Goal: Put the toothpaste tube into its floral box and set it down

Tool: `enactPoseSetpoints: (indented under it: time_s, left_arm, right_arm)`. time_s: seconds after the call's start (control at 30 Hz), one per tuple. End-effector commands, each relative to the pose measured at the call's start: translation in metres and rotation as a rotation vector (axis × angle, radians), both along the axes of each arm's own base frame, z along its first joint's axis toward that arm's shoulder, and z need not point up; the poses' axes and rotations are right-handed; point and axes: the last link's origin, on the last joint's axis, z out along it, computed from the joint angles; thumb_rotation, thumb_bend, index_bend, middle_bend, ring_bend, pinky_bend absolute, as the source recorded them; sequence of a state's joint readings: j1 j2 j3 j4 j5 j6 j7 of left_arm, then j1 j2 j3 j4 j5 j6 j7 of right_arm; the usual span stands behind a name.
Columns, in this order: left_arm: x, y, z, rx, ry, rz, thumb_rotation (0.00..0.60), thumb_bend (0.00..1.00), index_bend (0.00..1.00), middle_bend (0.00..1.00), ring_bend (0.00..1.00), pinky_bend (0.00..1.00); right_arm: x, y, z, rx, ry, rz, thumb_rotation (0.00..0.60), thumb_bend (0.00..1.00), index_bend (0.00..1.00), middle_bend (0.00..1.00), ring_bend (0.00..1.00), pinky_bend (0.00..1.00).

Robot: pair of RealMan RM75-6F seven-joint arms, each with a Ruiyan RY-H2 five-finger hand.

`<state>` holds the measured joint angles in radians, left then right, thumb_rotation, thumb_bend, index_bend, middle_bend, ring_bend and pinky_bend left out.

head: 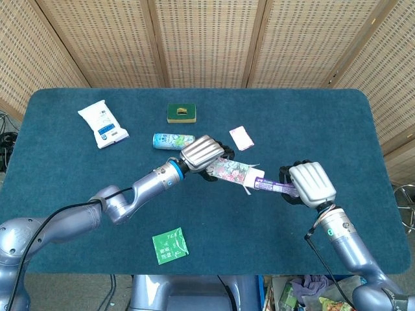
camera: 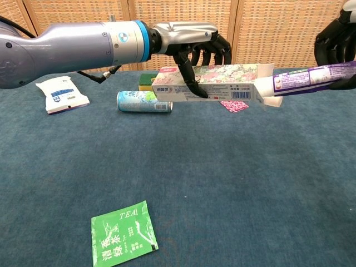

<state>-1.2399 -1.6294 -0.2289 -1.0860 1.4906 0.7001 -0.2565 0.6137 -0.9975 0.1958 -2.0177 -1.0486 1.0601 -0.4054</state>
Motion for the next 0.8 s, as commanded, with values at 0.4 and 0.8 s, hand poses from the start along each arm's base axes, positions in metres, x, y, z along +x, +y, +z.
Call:
enactPoseSetpoints:
  time_s: [0.4, 0.8]
  left_arm:
    - [0.01, -0.004, -0.01, -0.035, -0.022, 0.028, 0.6, 0.2, 0.5, 0.47, 0.47, 0.51]
    - [0.012, -0.004, -0.014, -0.03, -0.031, 0.048, 0.6, 0.2, 0.5, 0.47, 0.47, 0.51]
  right_arm:
    - [0.009, -0.003, -0.002, -0.014, 0.015, 0.015, 0.6, 0.76, 0.62, 0.61, 0.47, 0.41]
    - [0.006, -0.005, 0.0, -0.029, 0.041, -0.006, 0.6, 0.76, 0.62, 0.61, 0.47, 0.41]
